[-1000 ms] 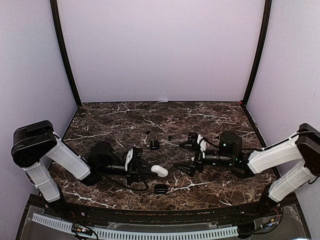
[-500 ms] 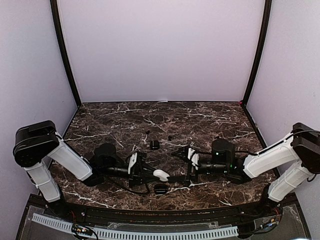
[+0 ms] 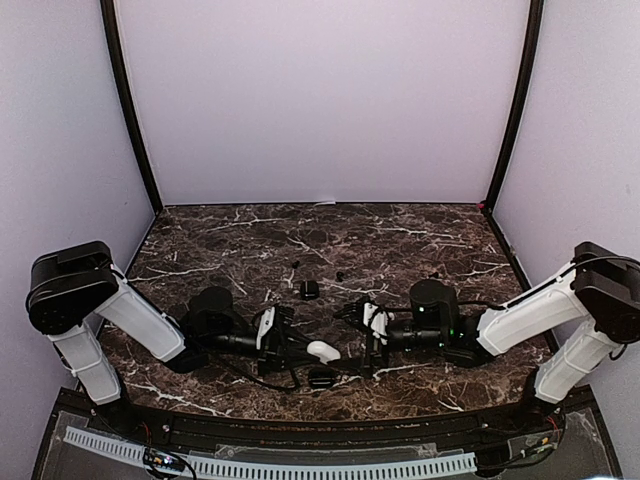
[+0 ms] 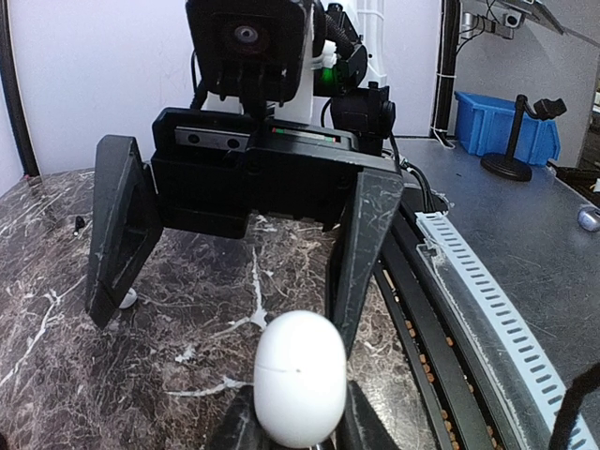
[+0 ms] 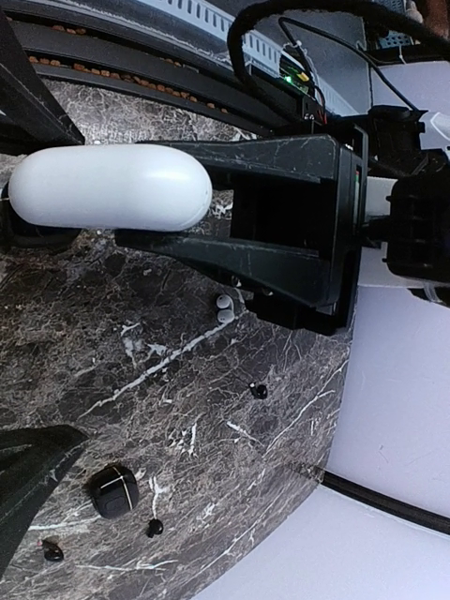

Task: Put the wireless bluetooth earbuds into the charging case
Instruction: Open the charging case, then pick up the right earbud from the center of the board.

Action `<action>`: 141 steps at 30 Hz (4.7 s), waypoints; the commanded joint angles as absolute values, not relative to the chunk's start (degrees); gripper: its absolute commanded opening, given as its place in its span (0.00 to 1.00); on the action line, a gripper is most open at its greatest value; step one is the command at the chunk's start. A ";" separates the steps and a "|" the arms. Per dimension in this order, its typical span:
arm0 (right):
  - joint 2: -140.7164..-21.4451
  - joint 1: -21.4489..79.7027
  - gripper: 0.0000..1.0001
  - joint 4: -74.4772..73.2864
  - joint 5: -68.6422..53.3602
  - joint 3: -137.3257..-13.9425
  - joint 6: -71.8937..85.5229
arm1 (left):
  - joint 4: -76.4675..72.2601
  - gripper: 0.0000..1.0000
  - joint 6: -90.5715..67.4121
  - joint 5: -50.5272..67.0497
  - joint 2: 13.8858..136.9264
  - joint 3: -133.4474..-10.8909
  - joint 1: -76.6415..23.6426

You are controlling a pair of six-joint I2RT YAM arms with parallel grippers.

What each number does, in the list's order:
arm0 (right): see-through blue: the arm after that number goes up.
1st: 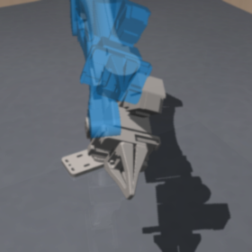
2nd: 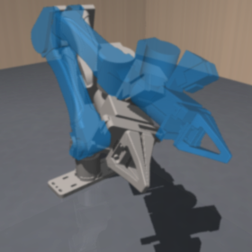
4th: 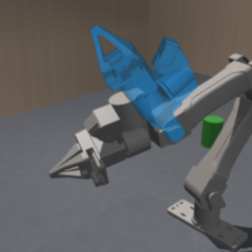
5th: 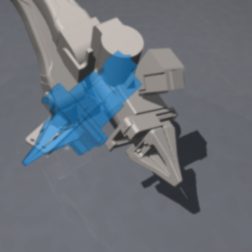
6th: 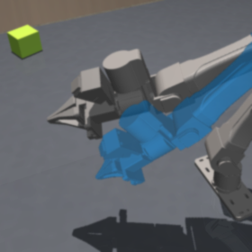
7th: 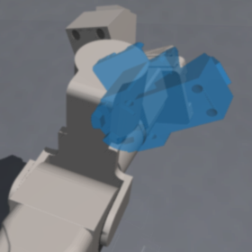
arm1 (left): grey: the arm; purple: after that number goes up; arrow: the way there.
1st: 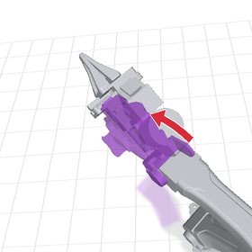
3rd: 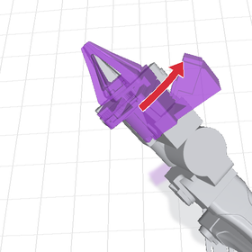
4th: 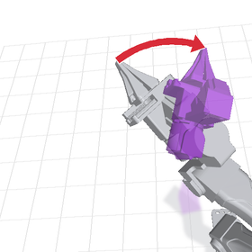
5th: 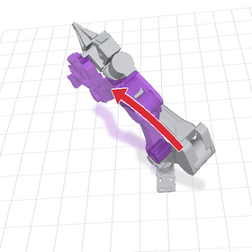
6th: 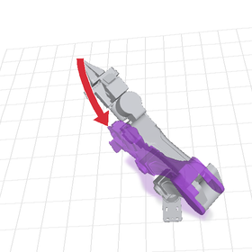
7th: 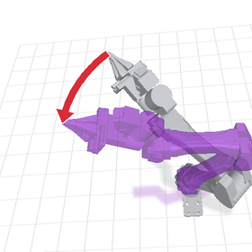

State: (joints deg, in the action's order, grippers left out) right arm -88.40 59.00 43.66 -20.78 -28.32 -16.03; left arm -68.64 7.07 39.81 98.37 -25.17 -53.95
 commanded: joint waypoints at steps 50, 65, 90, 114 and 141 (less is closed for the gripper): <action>-81.62 54.14 0.99 48.60 -27.22 -25.18 -11.07 | -72.77 0.24 0.01 43.43 100.11 -27.21 -53.32; -66.75 49.09 0.99 47.95 -5.04 -17.86 6.25 | -79.33 0.24 -4.45 44.48 100.35 -24.96 -49.48; -76.46 40.07 0.32 -2.56 5.24 -35.11 33.01 | -78.29 0.24 -3.60 44.03 99.59 -24.79 -49.48; -89.63 39.81 0.24 -0.74 1.42 -40.54 31.95 | -77.30 0.24 -3.08 43.77 98.97 -24.87 -49.48; -80.43 48.45 0.27 0.73 7.58 -36.11 -32.76 | -78.63 0.24 -3.42 43.41 98.95 -24.22 -49.48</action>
